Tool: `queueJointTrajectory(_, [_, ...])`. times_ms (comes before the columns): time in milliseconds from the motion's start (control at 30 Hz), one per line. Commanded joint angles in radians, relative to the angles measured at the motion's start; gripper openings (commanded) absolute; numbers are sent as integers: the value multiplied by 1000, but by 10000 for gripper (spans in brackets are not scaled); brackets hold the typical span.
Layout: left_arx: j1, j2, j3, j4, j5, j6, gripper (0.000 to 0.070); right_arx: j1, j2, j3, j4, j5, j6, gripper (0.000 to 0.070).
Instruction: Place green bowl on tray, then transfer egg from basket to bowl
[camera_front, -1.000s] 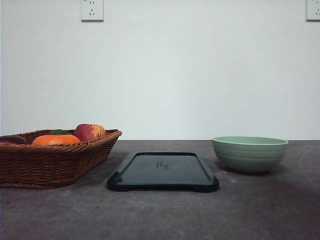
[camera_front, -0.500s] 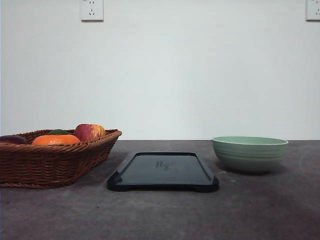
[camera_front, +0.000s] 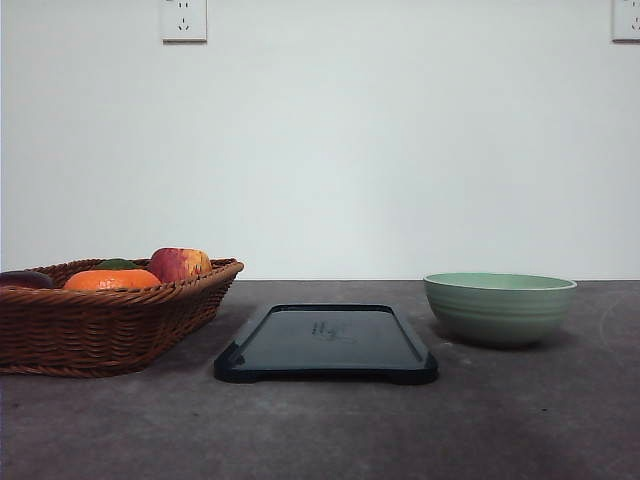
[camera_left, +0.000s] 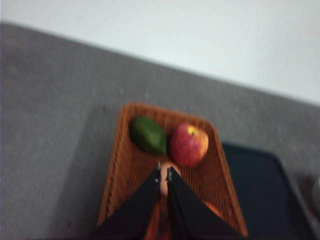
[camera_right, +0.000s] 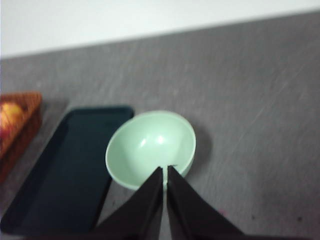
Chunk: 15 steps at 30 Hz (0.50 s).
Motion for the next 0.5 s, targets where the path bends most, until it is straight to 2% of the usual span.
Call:
queueJointTrajectory(0, [-3, 50, 42, -25, 8, 53, 9, 0, 63, 41, -12, -8, -7, 4])
queueJointTrajectory(167, [-11, 198, 119, -113, 15, 111, 9, 0, 223, 132, -63, -30, -27, 4])
queueJointTrajectory(467, [-11, 417, 209, -204, 109, 113, 8, 0, 481, 286, -166, -50, -63, 4])
